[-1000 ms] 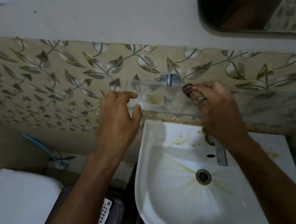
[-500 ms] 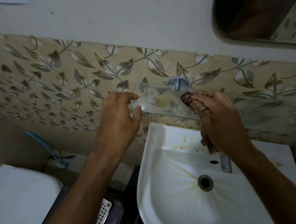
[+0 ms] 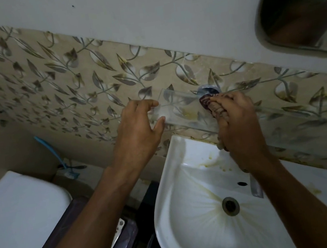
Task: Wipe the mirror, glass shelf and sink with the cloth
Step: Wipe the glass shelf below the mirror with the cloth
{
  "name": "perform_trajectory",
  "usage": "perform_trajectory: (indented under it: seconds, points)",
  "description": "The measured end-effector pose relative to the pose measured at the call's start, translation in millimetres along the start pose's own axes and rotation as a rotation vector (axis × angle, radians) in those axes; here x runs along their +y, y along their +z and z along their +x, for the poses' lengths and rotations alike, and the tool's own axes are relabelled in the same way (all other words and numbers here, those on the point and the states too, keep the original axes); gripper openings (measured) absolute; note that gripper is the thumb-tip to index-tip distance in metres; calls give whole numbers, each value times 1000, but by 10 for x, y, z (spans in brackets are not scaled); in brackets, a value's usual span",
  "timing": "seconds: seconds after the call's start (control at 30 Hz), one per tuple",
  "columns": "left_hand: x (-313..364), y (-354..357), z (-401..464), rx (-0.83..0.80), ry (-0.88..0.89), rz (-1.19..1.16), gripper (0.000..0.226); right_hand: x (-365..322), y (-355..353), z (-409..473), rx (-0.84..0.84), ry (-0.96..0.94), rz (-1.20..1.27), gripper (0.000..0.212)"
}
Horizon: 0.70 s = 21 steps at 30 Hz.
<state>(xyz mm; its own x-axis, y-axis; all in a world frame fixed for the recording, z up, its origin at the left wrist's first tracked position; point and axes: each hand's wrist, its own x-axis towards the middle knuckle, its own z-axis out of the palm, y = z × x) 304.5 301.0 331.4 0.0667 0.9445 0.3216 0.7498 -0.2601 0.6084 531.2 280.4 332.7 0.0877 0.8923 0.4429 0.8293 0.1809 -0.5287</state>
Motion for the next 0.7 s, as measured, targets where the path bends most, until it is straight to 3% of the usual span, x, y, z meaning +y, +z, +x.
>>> perform_trajectory:
  seconds: [0.17, 0.3, 0.47, 0.7]
  points:
    - [-167, -34, -38, -44, -85, -26, 57, -50, 180, 185, -70, -144, -45, 43]
    - [-132, -17, -42, -50, -122, -72, 54, -109, 166, 240, -118, -101, -27, 49]
    - [-103, -16, -71, -35, -94, -95, 48, -67, 75, 63, -82, -117, 55, 37]
    - [-117, -5, -51, -25, -68, -61, 44, -250, 226, 73, 0, -65, -54, 35]
